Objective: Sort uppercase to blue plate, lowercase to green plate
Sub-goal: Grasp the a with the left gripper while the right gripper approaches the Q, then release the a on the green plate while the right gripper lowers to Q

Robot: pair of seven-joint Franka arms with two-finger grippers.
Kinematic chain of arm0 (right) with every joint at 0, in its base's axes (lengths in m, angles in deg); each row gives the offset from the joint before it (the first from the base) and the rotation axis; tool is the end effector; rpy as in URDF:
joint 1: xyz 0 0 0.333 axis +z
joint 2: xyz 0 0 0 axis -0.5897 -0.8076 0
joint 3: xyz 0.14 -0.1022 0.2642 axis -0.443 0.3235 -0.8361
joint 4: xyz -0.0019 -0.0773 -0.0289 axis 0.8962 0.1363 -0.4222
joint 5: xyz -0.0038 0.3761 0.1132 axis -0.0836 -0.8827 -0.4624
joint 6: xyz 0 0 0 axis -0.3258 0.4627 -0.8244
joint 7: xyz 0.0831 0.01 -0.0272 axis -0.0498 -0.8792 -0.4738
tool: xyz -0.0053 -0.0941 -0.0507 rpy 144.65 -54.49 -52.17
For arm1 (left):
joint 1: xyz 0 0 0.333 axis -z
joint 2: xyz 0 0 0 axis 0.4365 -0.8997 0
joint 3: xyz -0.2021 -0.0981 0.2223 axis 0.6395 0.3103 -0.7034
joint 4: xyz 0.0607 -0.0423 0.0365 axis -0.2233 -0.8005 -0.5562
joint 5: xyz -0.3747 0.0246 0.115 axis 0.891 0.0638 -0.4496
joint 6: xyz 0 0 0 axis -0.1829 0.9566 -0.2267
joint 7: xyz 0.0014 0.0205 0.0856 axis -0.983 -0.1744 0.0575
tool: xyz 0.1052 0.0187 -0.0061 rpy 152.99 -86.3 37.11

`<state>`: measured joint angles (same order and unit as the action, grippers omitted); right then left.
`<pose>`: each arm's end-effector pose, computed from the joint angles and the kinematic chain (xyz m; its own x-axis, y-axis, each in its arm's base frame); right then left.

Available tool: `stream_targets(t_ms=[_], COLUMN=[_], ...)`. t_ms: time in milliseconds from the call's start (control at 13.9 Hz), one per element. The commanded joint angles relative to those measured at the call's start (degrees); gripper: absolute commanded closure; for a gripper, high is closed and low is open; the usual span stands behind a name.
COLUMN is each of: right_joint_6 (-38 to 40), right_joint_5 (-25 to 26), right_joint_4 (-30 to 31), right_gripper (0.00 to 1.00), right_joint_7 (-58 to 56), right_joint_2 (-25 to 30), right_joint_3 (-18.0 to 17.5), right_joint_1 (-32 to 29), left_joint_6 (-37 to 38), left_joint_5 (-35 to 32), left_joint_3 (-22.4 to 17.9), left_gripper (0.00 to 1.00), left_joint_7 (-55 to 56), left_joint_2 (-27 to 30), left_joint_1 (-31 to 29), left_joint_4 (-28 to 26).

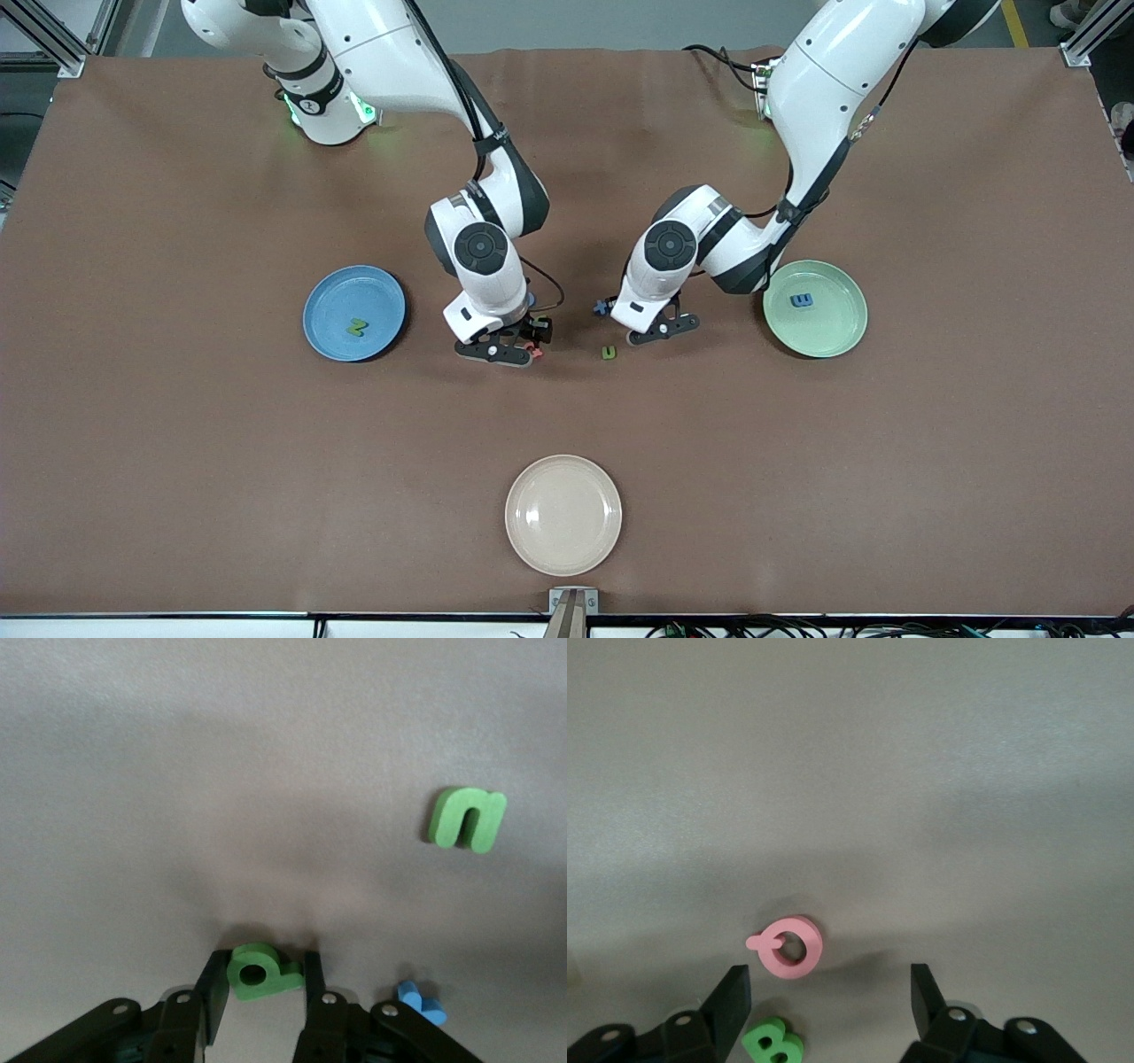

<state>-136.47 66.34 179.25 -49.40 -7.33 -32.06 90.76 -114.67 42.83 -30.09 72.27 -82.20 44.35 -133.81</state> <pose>0.5335 0.4233 0.2043 0.9828 -0.1787 0.0466 -0.1771 -0.9835 -0.0379 0.4828 -0.3922 0.1737 0.9518 0.2793 -0.1269 0.2817 -0.9595 0.0010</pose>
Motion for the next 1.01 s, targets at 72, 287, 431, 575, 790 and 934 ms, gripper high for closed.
stream_targets(t_ms=[72, 287, 431, 575, 790, 934], right_joint_6=[-2.62, -4.55, -4.91, -6.14, -6.58, -6.58], right_joint_5=[-1.11, -1.11, -1.20, -1.20, -1.11, -1.11], right_joint_4=[-1.22, -1.22, -1.22, -1.22, -1.22, -1.22], right_gripper=[0.21, 0.21, 0.22, 0.24, 0.25, 0.29], right_joint_7=[0.55, 0.55, 0.55, 0.55, 0.55, 0.55], right_joint_2=[-1.94, -2.90, -3.61, -3.96, -4.49, -4.58], right_joint_3=[0.55, 0.46, 0.38, 0.29, -0.41, -0.41], right_joint_1=[1.00, 1.18, 1.53, 1.62, 1.53, 1.53], left_joint_6=[5.43, 5.71, 5.71, 5.62, 5.10, 5.01], left_joint_5=[-1.75, -1.75, -1.75, -1.75, -1.84, -1.84], left_joint_3=[-0.30, -0.12, -0.12, -0.12, -0.12, -0.12], left_gripper=[0.81, 0.81, 0.81, 0.81, 0.81, 0.81], left_joint_7=[-2.18, -8.25, -12.82, -16.95, -24.58, -29.78], left_joint_2=[7.61, 15.26, 19.56, 22.91, 27.66, 29.77], left_joint_1=[-2.98, -6.24, -9.31, -11.86, -17.56, -20.91], left_joint_4=[-4.35, -11.02, -15.94, -20.34, -26.14, -29.22])
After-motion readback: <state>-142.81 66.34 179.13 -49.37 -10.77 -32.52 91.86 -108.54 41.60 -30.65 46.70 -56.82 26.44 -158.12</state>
